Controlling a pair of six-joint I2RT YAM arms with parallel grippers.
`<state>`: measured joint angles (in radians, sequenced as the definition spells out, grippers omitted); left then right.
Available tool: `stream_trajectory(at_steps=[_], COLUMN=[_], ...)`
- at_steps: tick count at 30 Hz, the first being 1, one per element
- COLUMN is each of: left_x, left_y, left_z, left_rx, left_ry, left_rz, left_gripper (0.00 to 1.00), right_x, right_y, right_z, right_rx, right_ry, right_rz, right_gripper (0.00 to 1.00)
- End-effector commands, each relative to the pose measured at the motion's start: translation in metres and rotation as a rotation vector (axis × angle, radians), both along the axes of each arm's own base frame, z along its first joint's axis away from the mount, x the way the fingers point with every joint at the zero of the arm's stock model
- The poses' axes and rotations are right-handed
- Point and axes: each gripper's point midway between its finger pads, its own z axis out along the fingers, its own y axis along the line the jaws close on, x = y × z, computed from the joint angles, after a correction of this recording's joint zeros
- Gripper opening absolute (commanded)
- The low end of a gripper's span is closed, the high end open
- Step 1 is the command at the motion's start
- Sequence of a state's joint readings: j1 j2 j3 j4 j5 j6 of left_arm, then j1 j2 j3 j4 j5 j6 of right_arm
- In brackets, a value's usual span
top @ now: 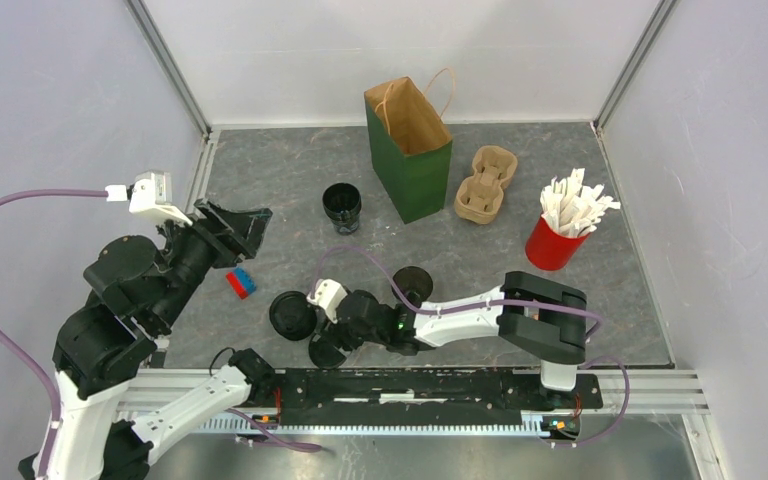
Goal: Pack the takeout coffee
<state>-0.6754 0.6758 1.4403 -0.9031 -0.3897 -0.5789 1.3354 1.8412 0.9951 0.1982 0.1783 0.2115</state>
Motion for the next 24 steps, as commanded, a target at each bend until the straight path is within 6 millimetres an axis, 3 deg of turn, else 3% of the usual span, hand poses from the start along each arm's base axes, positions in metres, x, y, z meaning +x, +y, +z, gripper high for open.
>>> stream_trajectory(at_steps=[1, 9, 15, 24], left_x=[0.003, 0.010, 0.013, 0.013], left_y=[0.005, 0.004, 0.002, 0.001], left_z=[0.002, -0.008, -0.014, -0.013], left_rx=[0.040, 0.069, 0.077, 0.076], left_ry=[-0.029, -0.003, 0.006, 0.007], left_rz=[0.016, 0.035, 0.037, 0.037], left_gripper=[0.70, 0.70, 0.71, 0.71], right_x=[0.004, 0.010, 0.020, 0.041], right_y=[0.012, 0.002, -0.017, -0.052], right_z=[0.008, -0.002, -0.006, 0.003], right_rx=[0.023, -0.038, -0.095, -0.131], right_ry=[-0.025, -0.056, -0.106, -0.124], right_rz=[-0.001, -0.020, -0.066, -0.163], right_gripper=[0.66, 0.60, 0.52, 0.50])
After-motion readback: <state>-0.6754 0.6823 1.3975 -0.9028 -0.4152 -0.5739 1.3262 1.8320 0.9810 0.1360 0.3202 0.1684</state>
